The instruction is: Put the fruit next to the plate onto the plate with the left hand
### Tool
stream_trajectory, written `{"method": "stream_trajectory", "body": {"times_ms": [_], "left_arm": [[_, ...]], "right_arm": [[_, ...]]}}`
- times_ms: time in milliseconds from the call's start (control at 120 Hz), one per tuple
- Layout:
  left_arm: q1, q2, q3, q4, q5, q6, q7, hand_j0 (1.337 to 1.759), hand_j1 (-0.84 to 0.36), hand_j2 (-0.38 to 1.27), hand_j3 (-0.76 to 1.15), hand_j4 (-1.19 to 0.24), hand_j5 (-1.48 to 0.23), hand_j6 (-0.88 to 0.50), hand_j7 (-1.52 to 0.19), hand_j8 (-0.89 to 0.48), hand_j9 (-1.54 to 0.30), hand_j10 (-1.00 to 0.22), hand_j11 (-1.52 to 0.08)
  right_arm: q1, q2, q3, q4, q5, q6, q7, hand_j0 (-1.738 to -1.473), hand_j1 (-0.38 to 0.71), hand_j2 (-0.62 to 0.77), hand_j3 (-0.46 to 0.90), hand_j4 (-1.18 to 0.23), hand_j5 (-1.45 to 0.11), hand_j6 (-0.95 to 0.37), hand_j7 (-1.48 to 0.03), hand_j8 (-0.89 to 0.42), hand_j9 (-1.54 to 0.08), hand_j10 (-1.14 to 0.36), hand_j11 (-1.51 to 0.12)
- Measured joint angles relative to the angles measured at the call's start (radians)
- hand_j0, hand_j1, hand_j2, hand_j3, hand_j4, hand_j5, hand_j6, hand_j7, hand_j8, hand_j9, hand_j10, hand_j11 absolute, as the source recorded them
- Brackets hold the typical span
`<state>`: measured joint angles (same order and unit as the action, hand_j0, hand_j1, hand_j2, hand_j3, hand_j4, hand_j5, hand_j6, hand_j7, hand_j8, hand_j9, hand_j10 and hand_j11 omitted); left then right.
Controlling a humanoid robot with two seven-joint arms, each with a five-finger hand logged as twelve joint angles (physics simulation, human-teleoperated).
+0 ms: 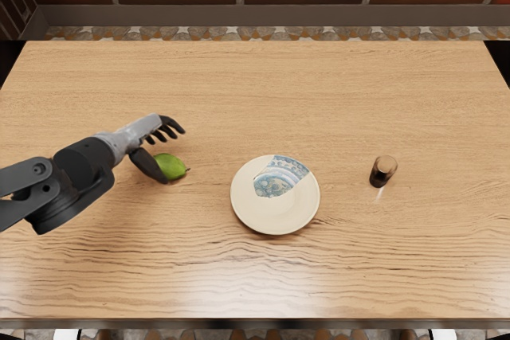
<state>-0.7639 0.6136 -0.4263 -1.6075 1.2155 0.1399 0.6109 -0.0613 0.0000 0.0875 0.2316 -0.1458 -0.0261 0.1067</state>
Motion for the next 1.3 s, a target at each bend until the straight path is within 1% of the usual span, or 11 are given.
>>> {"method": "stream_trajectory", "body": {"times_ms": [333, 683, 825, 883, 1017, 1058, 1300], "left_arm": [[0.002, -0.011, 0.029, 0.0, 0.003, 0.022, 0.0, 1.658, -0.13, 0.08, 0.0, -0.4, -0.52, -0.4, -0.52, -0.4, -0.52, -0.4, -0.52], [0.002, -0.011, 0.038, 0.0, 0.002, 0.021, 0.0, 1.658, -0.22, 0.1, 0.0, -0.48, -0.62, -0.48, -0.62, -0.48, -0.62, -0.48, -0.62], [0.002, -0.011, 0.04, 0.0, 0.003, 0.021, 0.0, 1.657, -0.24, 0.13, 0.0, -0.5, -0.67, -0.51, -0.66, -0.5, -0.67, -0.5, -0.66], [0.001, -0.012, 0.044, 0.0, 0.006, 0.021, 0.0, 1.655, -0.24, 0.11, 0.0, -0.52, -0.67, -0.52, -0.67, -0.51, -0.68, -0.51, -0.68], [0.001, -0.012, 0.05, -0.001, 0.01, 0.02, 0.0, 1.65, -0.24, 0.06, 0.0, -0.55, -0.7, -0.54, -0.7, -0.48, -0.73, -0.53, -0.73], [0.001, -0.014, 0.05, -0.001, 0.01, 0.02, 0.0, 1.65, -0.25, 0.08, 0.0, -0.55, -0.71, -0.53, -0.71, -0.47, -0.75, -0.53, -0.75], [0.0, -0.014, 0.051, 0.001, 0.003, 0.019, 0.0, 1.647, -0.25, 0.07, 0.0, -0.58, -0.78, -0.49, -0.78, -0.43, -0.81, -0.56, -0.81]], "right_arm": [[0.0, 0.0, 0.0, 0.0, 0.0, 0.0, 0.0, -1.658, -0.33, 0.0, 0.0, -0.02, -0.02, -0.02, -0.02, -0.01, -0.02, -0.01, -0.02], [0.0, 0.0, 0.0, 0.0, 0.0, 0.0, -0.001, -1.658, -0.33, 0.0, 0.0, -0.02, -0.02, -0.02, -0.02, -0.01, -0.02, -0.01, -0.02], [0.0, 0.0, 0.0, 0.0, 0.0, 0.0, 0.0, -1.658, -0.33, 0.0, 0.0, -0.02, -0.02, -0.02, -0.02, -0.01, -0.02, -0.01, -0.02], [0.0, 0.0, 0.0, 0.0, 0.0, 0.0, -0.001, -1.658, -0.33, 0.0, 0.0, -0.02, -0.02, -0.02, -0.02, -0.02, -0.02, -0.01, -0.02], [0.0, 0.0, 0.0, 0.0, 0.0, 0.0, 0.0, -1.658, -0.33, 0.0, 0.0, -0.02, -0.02, -0.02, -0.02, -0.02, -0.02, -0.02, -0.02], [0.0, 0.0, 0.0, 0.0, 0.0, 0.0, 0.0, -1.658, -0.33, 0.0, 0.0, -0.02, -0.02, -0.02, -0.02, -0.02, -0.02, -0.02, -0.02], [0.0, 0.0, 0.0, 0.0, 0.0, 0.0, 0.0, -1.658, -0.33, 0.0, 0.0, -0.02, -0.02, -0.02, -0.02, -0.02, -0.02, -0.02, -0.02]]}}
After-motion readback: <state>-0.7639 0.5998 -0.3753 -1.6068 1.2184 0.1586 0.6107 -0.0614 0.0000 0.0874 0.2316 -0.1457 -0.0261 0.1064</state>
